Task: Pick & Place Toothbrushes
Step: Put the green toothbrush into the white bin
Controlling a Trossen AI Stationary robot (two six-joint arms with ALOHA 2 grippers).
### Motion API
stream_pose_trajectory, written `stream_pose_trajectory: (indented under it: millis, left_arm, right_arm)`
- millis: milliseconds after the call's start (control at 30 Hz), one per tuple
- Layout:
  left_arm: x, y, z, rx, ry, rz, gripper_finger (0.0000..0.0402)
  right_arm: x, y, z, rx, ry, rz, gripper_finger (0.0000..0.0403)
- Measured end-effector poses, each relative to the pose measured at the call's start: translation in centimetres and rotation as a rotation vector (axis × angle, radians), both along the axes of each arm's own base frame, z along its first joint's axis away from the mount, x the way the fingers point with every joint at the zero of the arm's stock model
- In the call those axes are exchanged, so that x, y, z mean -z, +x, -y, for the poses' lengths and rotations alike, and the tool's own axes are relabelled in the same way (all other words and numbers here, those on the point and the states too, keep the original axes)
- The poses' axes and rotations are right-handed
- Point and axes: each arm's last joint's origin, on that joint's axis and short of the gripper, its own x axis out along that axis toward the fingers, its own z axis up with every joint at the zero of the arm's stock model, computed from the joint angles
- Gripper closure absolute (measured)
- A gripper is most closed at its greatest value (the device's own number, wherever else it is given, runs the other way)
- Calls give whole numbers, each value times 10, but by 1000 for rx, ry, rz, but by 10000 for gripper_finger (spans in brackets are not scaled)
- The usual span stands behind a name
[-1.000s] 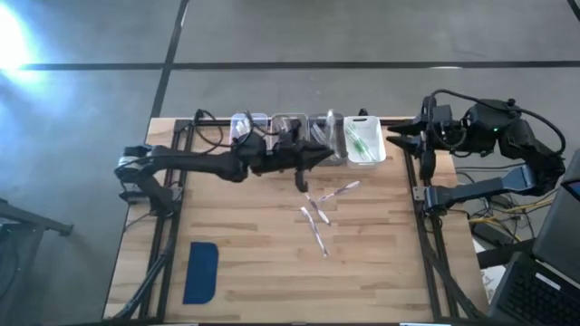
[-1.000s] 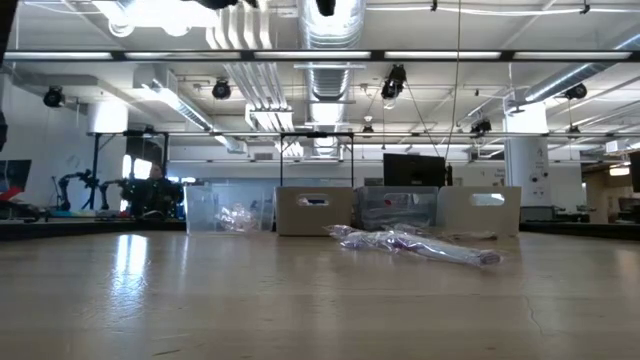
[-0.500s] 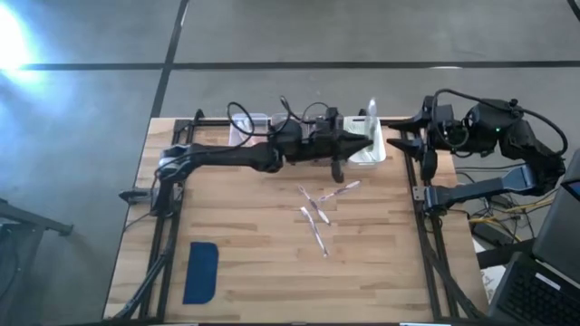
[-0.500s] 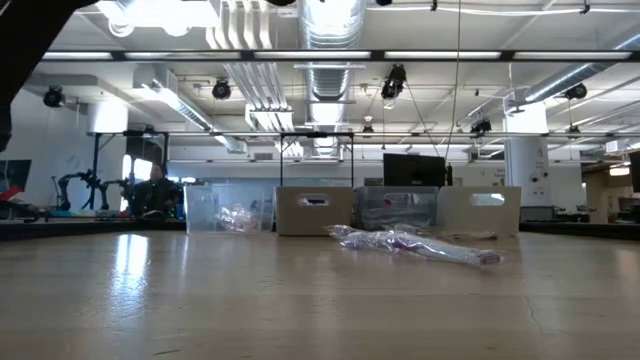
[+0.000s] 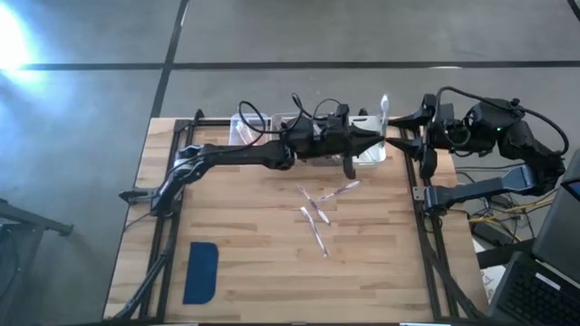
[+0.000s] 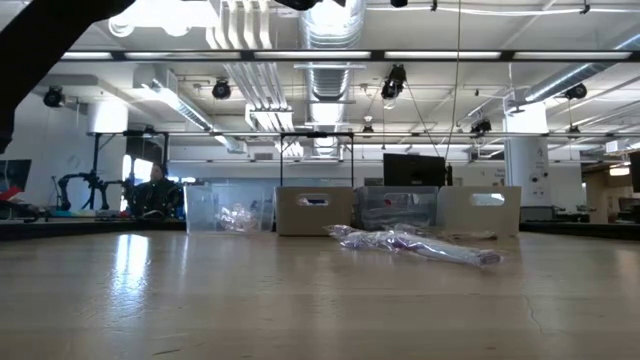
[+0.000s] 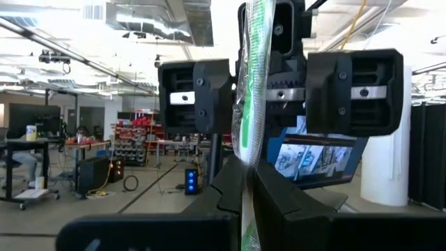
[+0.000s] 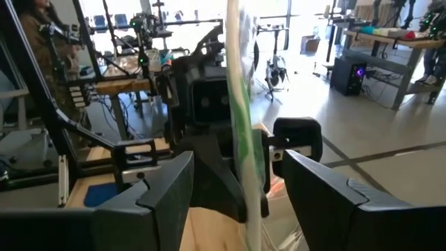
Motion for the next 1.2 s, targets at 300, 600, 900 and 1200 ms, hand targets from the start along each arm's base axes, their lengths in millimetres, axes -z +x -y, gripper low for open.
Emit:
stream_pose_trajectory:
  millis: [300, 600, 900, 1200]
  left_arm:
    - [-2, -1, -4, -8, 13, 6, 387]
    - [-3, -2, -3, 2, 17, 8, 383]
    - [-3, -2, -3, 13, 10, 6, 383]
    - [-3, -2, -2, 27, 9, 4, 320]
  right_arm:
    - [4, 14, 2, 19, -23, -43, 212]
    - [5, 16, 3, 66, -38, -52, 279]
    - [5, 16, 3, 51, -55, -58, 381]
    - [5, 16, 3, 52, -49, -58, 378]
